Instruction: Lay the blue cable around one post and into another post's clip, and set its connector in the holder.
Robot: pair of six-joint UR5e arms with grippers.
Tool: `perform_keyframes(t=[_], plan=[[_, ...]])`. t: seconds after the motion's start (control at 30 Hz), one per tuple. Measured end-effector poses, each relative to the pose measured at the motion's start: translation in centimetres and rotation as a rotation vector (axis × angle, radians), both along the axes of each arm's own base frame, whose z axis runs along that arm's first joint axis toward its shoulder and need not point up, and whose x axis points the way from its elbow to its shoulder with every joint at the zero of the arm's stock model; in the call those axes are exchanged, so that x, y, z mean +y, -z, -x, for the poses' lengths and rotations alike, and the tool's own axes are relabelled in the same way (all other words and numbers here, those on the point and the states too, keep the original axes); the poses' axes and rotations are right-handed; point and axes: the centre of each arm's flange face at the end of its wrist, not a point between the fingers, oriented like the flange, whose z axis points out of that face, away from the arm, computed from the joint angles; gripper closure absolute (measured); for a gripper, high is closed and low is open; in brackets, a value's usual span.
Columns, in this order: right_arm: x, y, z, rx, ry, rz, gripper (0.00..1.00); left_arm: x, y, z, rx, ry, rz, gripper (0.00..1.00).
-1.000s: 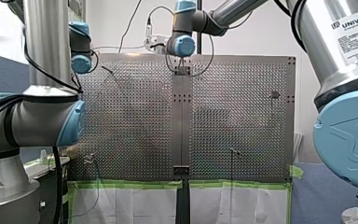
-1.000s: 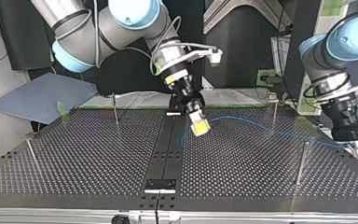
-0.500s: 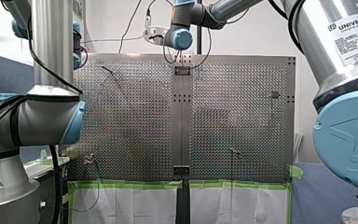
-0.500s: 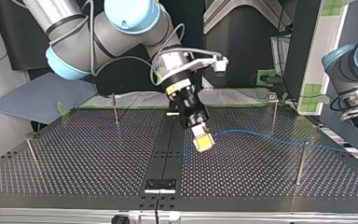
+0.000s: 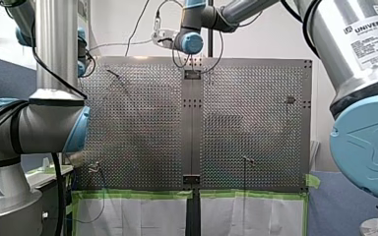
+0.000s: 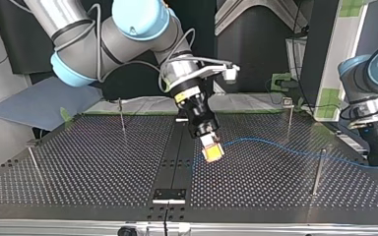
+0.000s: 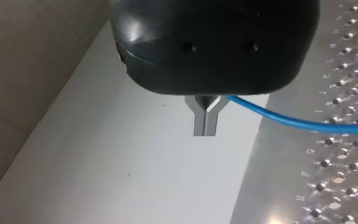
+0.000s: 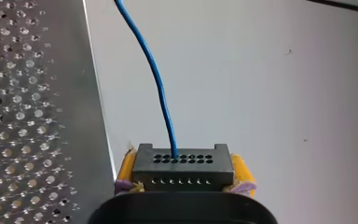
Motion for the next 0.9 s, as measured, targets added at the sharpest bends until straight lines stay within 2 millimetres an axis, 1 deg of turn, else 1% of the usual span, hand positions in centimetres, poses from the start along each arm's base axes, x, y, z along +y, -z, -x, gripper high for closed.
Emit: perform_keyframes(t=[0.13, 0.37, 0.53, 0.7, 0.9], plan=[[-0.5, 0.9, -0.4, 0.003, 0.002, -0.005, 1.0, 0.2, 0.4, -0.9, 0.004, 0.003, 0.001, 1.0], [-1.4, 0.9, -0.3, -0.012, 0.013, -0.008, 1.0, 0.6, 0.4, -1.8, 0.003, 0.001, 0.001, 1.0], [-2.4, 1.3, -0.3, -0.012, 0.031, -0.014, 1.0, 0.6, 1.3, -2.4, 0.018, 0.004, 0.001, 1.0], [-3.5, 2.7, -0.6, 0.002, 0.045, -0.028, 1.0, 0.5, 2.4, -3.2, 0.031, 0.018, -0.005, 1.0], [-4.5, 4.6, -1.2, 0.021, 0.052, -0.044, 1.0, 0.4, 3.3, -3.9, 0.031, 0.034, -0.006, 1.0]])
